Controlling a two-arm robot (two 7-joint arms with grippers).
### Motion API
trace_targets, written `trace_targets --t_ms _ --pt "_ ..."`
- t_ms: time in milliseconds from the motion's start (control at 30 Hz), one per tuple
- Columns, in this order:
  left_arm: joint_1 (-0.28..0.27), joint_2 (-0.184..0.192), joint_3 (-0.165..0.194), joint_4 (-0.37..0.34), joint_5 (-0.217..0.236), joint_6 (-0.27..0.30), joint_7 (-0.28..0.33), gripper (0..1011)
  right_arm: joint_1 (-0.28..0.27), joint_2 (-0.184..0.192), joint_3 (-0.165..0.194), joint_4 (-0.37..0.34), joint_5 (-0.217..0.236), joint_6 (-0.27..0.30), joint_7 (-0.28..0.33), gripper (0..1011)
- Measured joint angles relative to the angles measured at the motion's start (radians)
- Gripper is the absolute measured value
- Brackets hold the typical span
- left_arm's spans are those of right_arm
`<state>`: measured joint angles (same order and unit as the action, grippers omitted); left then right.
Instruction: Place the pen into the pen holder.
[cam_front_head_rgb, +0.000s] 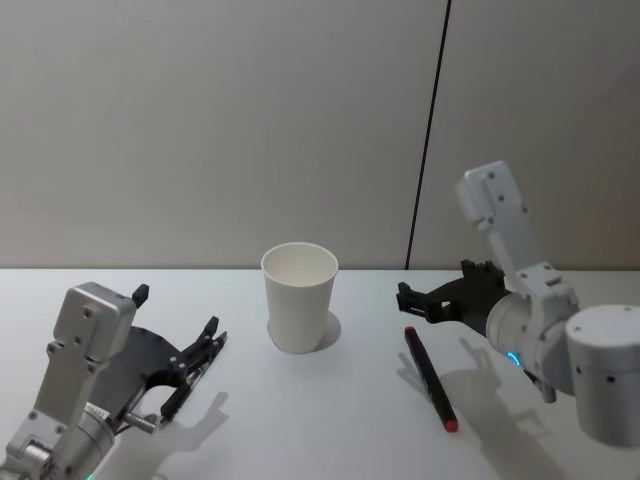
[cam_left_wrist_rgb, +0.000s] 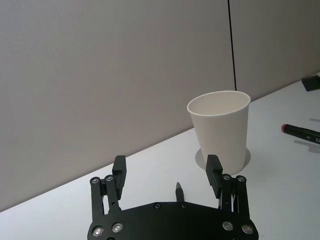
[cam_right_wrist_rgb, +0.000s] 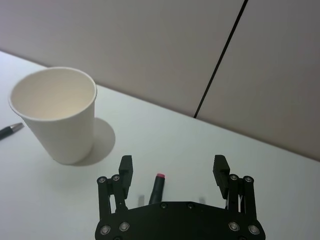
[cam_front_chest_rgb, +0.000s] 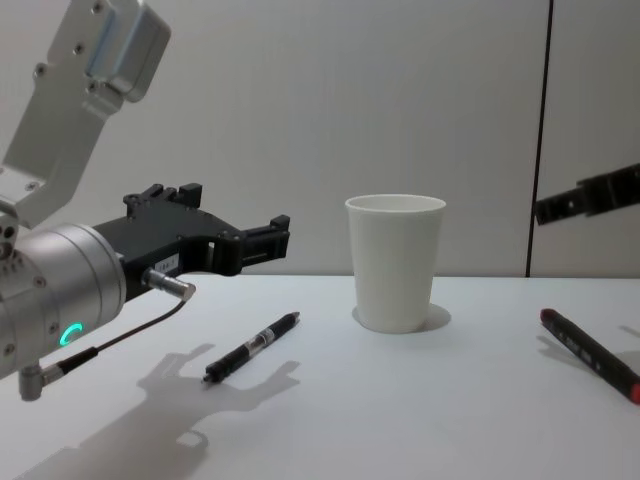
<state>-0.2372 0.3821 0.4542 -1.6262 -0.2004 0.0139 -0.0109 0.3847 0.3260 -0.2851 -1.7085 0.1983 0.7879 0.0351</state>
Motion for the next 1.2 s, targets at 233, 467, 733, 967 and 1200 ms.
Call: trace_targets --t_ms 233,467,733,967,1200 --pt "0.0 0.0 0.0 0.0 0.0 0.0 0.0 1003 0.033 -0.015 -0.012 0.043 -0.004 0.087 0.003 1001" --pt "0.0 0.0 0.0 0.0 0.0 0.0 0.0 1003 0.045 -0.041 -0.005 0.087 -0.007 0.134 -0.01 1001" --pt "0.0 0.0 0.0 0.0 0.0 0.0 0.0 1003 0.051 -0.077 0.013 0.132 -0.007 0.153 -0.031 1001" --pt "0.0 0.0 0.0 0.0 0.0 0.0 0.0 1003 0.054 -0.112 0.026 0.173 -0.007 0.155 -0.048 1001" --pt "0.0 0.0 0.0 0.0 0.0 0.0 0.0 1003 0.054 -0.139 0.032 0.205 -0.012 0.147 -0.06 1001"
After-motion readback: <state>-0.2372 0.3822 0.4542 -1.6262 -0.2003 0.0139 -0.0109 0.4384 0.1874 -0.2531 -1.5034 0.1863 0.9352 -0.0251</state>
